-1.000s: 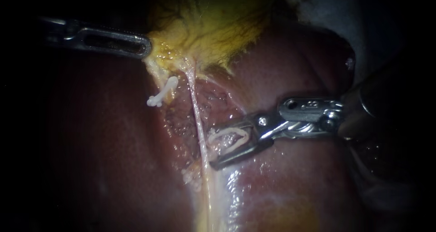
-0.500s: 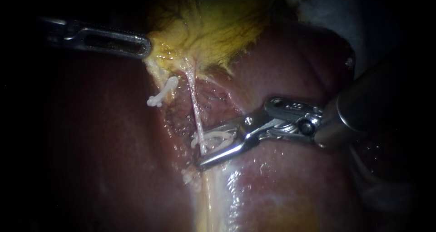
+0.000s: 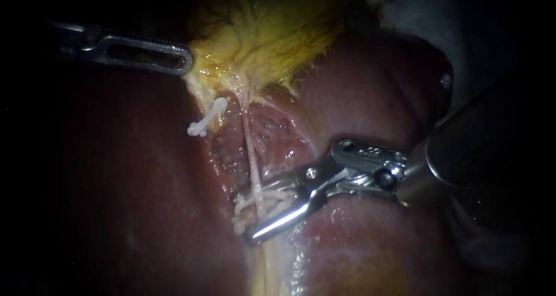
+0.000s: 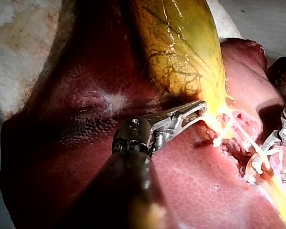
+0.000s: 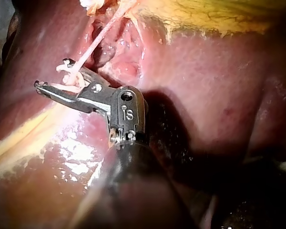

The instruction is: Clipping first clip right tube

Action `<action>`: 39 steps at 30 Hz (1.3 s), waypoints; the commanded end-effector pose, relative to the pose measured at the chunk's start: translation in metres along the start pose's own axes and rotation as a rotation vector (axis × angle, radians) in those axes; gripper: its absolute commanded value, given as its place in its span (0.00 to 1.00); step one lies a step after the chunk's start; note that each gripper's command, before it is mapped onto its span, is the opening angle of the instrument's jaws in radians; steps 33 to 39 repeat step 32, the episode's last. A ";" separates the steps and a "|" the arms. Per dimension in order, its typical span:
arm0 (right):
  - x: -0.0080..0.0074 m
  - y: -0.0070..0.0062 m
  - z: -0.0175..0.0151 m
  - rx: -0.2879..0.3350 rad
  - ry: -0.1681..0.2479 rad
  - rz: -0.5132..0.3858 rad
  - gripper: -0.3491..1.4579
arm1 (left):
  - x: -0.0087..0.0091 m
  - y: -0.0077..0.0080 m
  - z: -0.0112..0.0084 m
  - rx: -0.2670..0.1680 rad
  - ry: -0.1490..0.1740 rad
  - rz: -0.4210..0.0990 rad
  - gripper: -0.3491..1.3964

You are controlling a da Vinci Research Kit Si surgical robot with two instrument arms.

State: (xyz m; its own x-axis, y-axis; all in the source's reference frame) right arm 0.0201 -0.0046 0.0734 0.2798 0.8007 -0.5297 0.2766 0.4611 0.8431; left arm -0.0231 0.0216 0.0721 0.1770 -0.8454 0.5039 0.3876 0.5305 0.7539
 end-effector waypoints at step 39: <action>0.0001 0.0006 0.0002 -0.067 0.022 0.012 0.00 | 0.0000 0.0000 0.0000 0.000 0.000 0.000 0.00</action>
